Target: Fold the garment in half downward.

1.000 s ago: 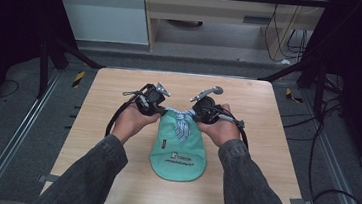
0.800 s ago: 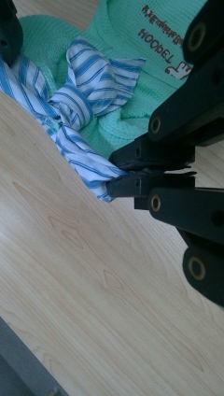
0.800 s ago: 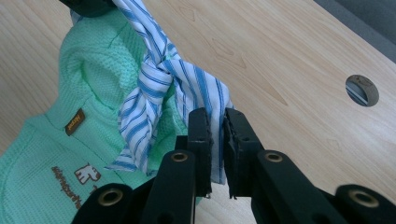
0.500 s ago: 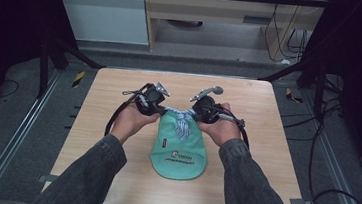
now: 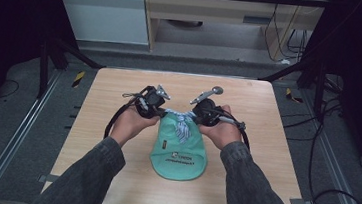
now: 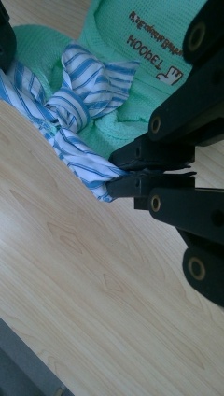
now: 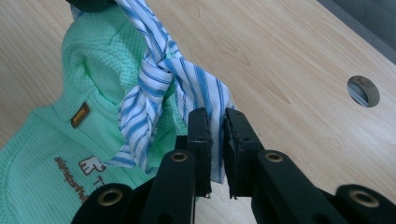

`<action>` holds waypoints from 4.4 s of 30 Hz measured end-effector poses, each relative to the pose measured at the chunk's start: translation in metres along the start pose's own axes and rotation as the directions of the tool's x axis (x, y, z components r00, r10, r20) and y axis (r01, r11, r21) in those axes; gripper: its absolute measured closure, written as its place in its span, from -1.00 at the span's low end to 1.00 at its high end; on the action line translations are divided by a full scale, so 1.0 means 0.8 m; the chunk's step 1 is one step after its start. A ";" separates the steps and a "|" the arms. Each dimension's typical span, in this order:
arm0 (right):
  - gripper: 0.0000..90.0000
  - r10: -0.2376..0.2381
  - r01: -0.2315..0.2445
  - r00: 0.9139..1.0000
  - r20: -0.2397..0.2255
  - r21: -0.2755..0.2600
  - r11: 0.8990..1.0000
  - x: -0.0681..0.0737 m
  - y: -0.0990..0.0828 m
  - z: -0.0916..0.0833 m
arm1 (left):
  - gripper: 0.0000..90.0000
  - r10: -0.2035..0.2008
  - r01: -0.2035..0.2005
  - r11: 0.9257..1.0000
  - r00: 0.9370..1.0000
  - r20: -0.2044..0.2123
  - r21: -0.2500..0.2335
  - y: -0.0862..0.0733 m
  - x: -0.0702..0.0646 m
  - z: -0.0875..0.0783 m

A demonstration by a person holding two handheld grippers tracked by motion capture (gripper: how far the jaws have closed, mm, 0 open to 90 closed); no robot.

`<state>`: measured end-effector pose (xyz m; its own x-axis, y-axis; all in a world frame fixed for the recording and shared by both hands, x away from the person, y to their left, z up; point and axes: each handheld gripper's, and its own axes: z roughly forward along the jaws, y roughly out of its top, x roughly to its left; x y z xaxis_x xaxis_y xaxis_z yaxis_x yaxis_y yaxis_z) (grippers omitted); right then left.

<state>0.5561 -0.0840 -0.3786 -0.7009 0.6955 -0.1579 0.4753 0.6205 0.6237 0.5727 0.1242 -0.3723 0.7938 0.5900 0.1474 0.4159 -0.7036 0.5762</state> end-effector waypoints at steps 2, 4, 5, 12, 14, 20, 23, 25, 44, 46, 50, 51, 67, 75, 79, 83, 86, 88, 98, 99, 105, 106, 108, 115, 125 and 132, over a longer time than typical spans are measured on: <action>0.82 -0.003 0.003 1.000 0.000 0.005 1.000 0.002 -0.003 0.001 | 0.92 0.002 -0.002 1.000 1.000 0.000 0.000 -0.003 -0.003 0.002; 0.81 -0.006 0.006 1.000 0.001 0.005 1.000 0.004 -0.006 0.003 | 0.92 0.007 -0.007 1.000 1.000 0.002 0.002 -0.006 -0.005 0.003; 0.81 -0.011 0.011 1.000 0.003 0.004 1.000 0.005 -0.008 0.003 | 0.92 0.006 -0.006 1.000 1.000 0.001 0.000 -0.007 -0.006 0.004; 0.81 -0.018 0.018 1.000 -0.004 0.010 1.000 0.013 -0.017 0.008 | 0.92 0.020 -0.020 1.000 1.000 0.009 0.006 -0.020 -0.015 0.010; 0.81 -0.023 0.023 1.000 -0.002 0.016 1.000 0.015 -0.020 0.010 | 0.92 0.021 -0.022 1.000 1.000 0.012 0.011 -0.023 -0.016 0.013; 0.81 -0.015 0.015 1.000 -0.001 0.012 1.000 0.014 -0.018 0.013 | 0.92 0.005 -0.005 1.000 1.000 0.008 0.004 -0.019 -0.007 0.014; 0.81 -0.005 0.005 1.000 0.010 0.002 1.000 0.008 -0.011 0.011 | 0.91 -0.010 0.010 1.000 1.000 0.002 -0.013 -0.011 0.000 0.010; 0.81 0.003 -0.003 1.000 0.020 -0.005 1.000 0.003 -0.005 0.008 | 0.91 -0.017 0.017 0.999 1.000 -0.004 -0.027 -0.005 0.004 0.008; 0.81 -0.003 0.003 1.000 -0.003 -0.023 1.000 0.032 -0.054 0.009 | 0.91 0.042 -0.042 0.999 0.999 0.014 -0.011 -0.034 -0.036 0.016; 0.81 0.001 -0.001 1.000 -0.004 -0.023 1.000 0.033 -0.057 0.009 | 0.91 0.038 -0.038 0.999 0.999 0.018 -0.014 -0.034 -0.036 0.017; 0.81 0.000 0.000 1.000 -0.009 -0.027 1.000 0.033 -0.060 0.007 | 0.91 0.043 -0.043 0.999 0.999 0.024 -0.015 -0.034 -0.037 0.017; 0.81 -0.001 0.001 1.000 -0.006 -0.026 1.000 0.033 -0.061 0.006 | 0.91 0.044 -0.044 0.999 0.999 0.024 -0.019 -0.035 -0.038 0.017; 0.81 0.008 -0.008 1.000 0.018 -0.046 0.999 0.025 -0.047 -0.006 | 0.92 0.033 -0.032 0.999 0.999 0.022 -0.029 -0.007 -0.014 0.019; 0.81 0.003 0.000 0.999 0.043 -0.065 0.998 0.019 -0.043 -0.015 | 0.89 0.070 -0.069 0.996 0.998 0.010 -0.049 -0.003 -0.019 0.004; 0.80 0.002 0.000 0.999 0.037 -0.064 0.998 0.030 -0.059 -0.011 | 0.89 0.084 -0.083 0.996 0.996 0.016 -0.044 -0.022 -0.035 0.010; 0.80 -0.002 0.004 1.000 0.030 -0.061 0.998 0.041 -0.072 -0.005 | 0.89 0.087 -0.086 0.996 0.996 0.023 -0.040 -0.039 -0.047 0.015; 0.80 -0.001 0.002 1.000 0.024 -0.061 0.998 0.047 -0.080 -0.003 | 0.90 0.077 -0.075 0.996 0.997 0.027 -0.051 -0.046 -0.053 0.016; 0.80 -0.005 0.007 1.000 0.026 -0.063 0.998 0.051 -0.084 -0.003 | 0.90 0.081 -0.079 0.995 0.996 0.032 -0.052 -0.049 -0.055 0.015; 0.79 -0.011 0.011 1.000 0.013 -0.065 0.998 0.061 -0.101 -0.008 | 0.90 0.104 -0.102 0.994 0.994 0.040 -0.049 -0.065 -0.074 0.011; 0.79 -0.014 0.014 1.000 0.012 -0.061 0.998 0.062 -0.101 -0.009 | 0.90 0.107 -0.105 0.993 0.994 0.038 -0.046 -0.066 -0.075 0.010; 0.79 -0.023 0.023 1.000 0.004 -0.058 0.998 0.068 -0.105 -0.012 | 0.90 0.103 -0.101 0.994 0.993 0.053 -0.046 -0.073 -0.082 0.007; 0.79 -0.025 0.025 1.000 0.002 -0.057 0.998 0.069 -0.106 -0.013 | 0.90 0.104 -0.101 0.994 0.993 0.054 -0.047 -0.075 -0.084 0.007; 0.79 -0.026 0.026 1.000 -0.003 -0.053 0.998 0.072 -0.110 -0.013 | 0.90 0.101 -0.099 0.994 0.993 0.056 -0.050 -0.077 -0.087 0.007; 0.78 -0.031 0.030 0.999 -0.018 -0.040 0.999 0.078 -0.118 -0.014 | 0.90 0.088 -0.084 0.995 0.993 0.074 -0.055 -0.086 -0.095 0.009; 0.78 -0.053 0.051 0.998 -0.043 -0.038 0.998 0.086 -0.126 -0.018 | 0.89 0.059 -0.053 0.996 0.995 0.087 -0.068 -0.102 -0.104 0.010; 0.76 -0.049 0.047 0.997 -0.055 -0.037 0.998 0.094 -0.133 -0.020 | 0.86 0.046 -0.039 0.997 0.994 0.097 -0.068 -0.115 -0.108 0.013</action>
<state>0.4444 -0.1036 -0.4442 -0.7513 0.6437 -0.1458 0.4221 0.6384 0.6436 0.4704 0.1337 -0.4465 0.8513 0.5160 0.0949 0.3535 -0.6977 0.6231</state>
